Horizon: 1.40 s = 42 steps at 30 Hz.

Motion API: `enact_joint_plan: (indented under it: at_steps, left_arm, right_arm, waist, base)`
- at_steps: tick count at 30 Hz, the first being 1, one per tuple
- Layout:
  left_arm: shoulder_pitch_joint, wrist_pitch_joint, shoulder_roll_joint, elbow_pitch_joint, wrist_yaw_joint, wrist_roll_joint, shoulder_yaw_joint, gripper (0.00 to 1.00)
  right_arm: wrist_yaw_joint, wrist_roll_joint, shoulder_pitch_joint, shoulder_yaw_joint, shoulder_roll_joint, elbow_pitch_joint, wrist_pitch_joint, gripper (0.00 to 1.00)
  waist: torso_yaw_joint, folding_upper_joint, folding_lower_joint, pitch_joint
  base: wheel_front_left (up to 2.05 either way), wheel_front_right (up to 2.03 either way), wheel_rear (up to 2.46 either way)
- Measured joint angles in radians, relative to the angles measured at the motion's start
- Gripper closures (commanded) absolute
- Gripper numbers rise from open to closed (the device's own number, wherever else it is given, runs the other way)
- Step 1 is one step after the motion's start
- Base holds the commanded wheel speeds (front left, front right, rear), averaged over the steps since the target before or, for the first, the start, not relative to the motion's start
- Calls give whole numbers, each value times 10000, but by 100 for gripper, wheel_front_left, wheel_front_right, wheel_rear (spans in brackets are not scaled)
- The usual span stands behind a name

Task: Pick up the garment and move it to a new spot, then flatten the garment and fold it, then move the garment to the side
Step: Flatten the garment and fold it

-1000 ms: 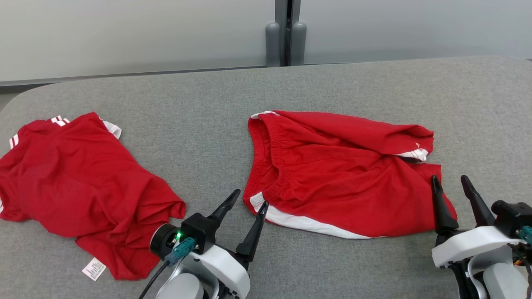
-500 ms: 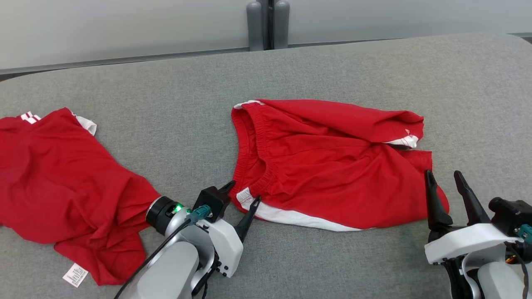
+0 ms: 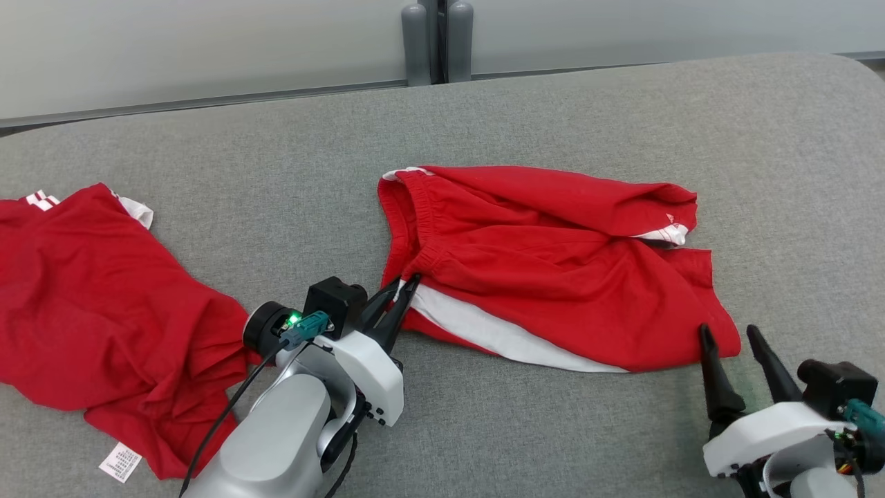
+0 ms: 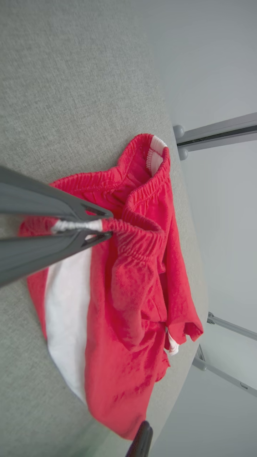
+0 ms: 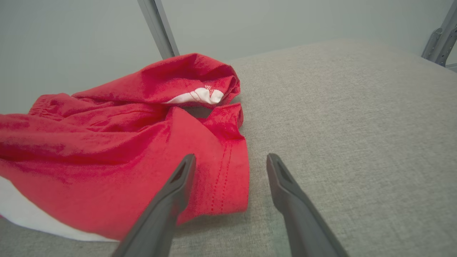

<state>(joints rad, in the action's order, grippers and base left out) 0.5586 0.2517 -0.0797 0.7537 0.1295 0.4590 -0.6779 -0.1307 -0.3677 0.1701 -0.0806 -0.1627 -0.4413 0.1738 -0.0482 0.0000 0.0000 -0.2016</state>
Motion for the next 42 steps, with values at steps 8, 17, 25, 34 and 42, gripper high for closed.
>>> enact_joint_plan:
  at_steps: [8, 17, 25, 34, 42]
  left_arm:
    - [44, 86, 29, -384, -6, -58, 309, 100]
    - [20, 98, 94, -631, -15, -286, 443, 100]
    - [-60, 98, 146, -679, -13, -376, 571, 100]
    - [-225, 98, 199, -704, -13, -472, 692, 100]
    - [-387, 98, 232, -727, -10, -531, 717, 100]
  right_arm:
    - [-2, -161, -648, -1407, -995, -42, -255, 0]
    - [-2, 1344, -36, -2057, -1728, -825, -15, 0]
    - [-2, 1074, -280, -2970, -2257, -529, 201, 0]
    - [-2, 550, -212, -3453, -2497, -403, 334, 0]
    - [-2, 320, -12, -3777, -2504, -591, 399, 100]
  waist:
    - [-32, 0, 0, -205]
    - [283, 0, 0, -253]
    - [377, 0, 0, -132]
    - [358, 0, 0, 74]
    - [461, 0, 0, 179]
  base:
    - [0, 0, 0]
    - [0, 0, 0]
    - [0, 0, 0]
    - [0, 0, 0]
    - [0, 0, 0]
